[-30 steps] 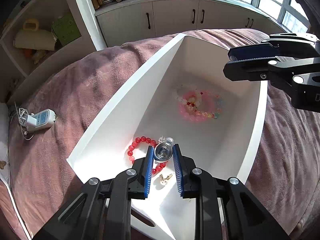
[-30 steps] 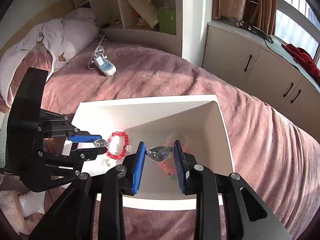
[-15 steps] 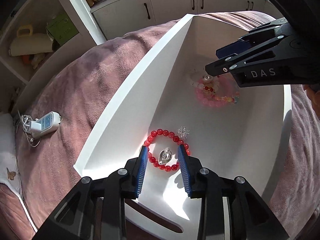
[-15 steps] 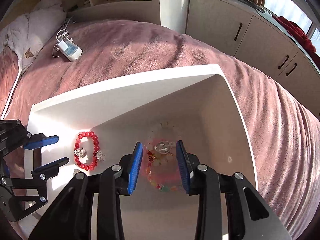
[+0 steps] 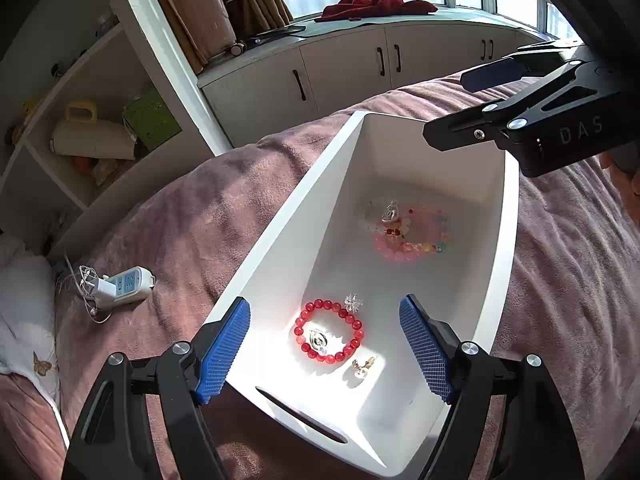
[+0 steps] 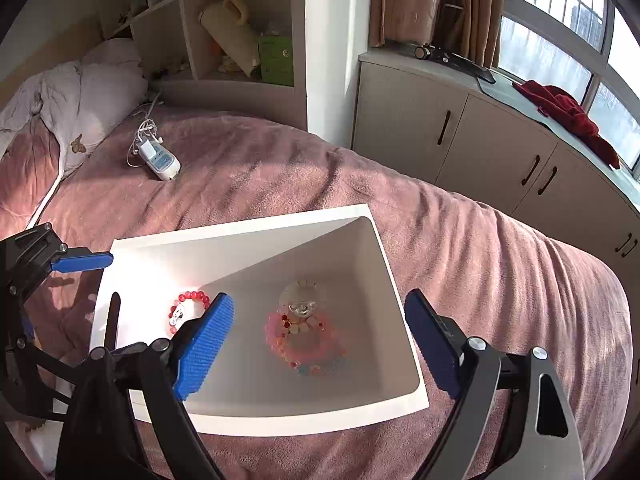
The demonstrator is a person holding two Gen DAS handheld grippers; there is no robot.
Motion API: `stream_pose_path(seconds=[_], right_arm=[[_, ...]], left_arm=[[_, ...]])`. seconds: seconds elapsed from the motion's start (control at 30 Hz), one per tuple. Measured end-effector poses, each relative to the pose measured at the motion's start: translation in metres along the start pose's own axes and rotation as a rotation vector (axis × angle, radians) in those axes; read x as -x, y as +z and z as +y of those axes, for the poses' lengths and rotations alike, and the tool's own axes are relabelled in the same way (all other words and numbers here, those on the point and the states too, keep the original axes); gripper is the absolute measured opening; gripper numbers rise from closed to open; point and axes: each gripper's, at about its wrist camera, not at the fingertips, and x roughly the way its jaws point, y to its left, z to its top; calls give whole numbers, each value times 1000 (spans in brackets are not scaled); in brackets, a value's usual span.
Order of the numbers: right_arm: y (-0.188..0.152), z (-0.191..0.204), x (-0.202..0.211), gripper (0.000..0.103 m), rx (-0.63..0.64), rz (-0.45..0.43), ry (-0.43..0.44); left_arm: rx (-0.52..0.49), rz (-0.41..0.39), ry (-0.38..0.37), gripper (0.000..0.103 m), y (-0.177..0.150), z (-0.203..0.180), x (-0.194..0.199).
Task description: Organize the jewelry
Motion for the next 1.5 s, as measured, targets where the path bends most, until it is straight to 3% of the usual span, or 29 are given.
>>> stream_pose_path(seconds=[0.03, 0.2, 0.5, 0.67, 0.9, 1.0, 1.07, 1.2, 1.5], right_arm=[[-2, 1, 12, 99, 2, -31, -4], [-24, 17, 70, 98, 76, -179, -79], [-84, 67, 124, 98, 192, -385, -165], [-110, 82, 126, 98, 179, -410, -169], [-138, 72, 116, 98, 100, -443, -168], [-149, 65, 111, 98, 70, -469, -170], [-156, 62, 107, 98, 52, -485, -178], [-167, 55, 101, 98, -3, -502, -149], [-176, 68, 91, 98, 12, -488, -124]], left_arm=[[13, -33, 10, 87, -2, 0, 10], [111, -178, 62, 97, -21, -4, 53], [194, -227, 88, 99, -67, -25, 83], [289, -266, 145, 99, -83, -28, 89], [428, -294, 234, 99, -90, -28, 89], [500, -314, 219, 99, -97, -29, 88], [496, -324, 220, 99, -100, -33, 86], [459, -350, 296, 99, -108, -42, 81], [462, -344, 253, 99, -114, -47, 74]])
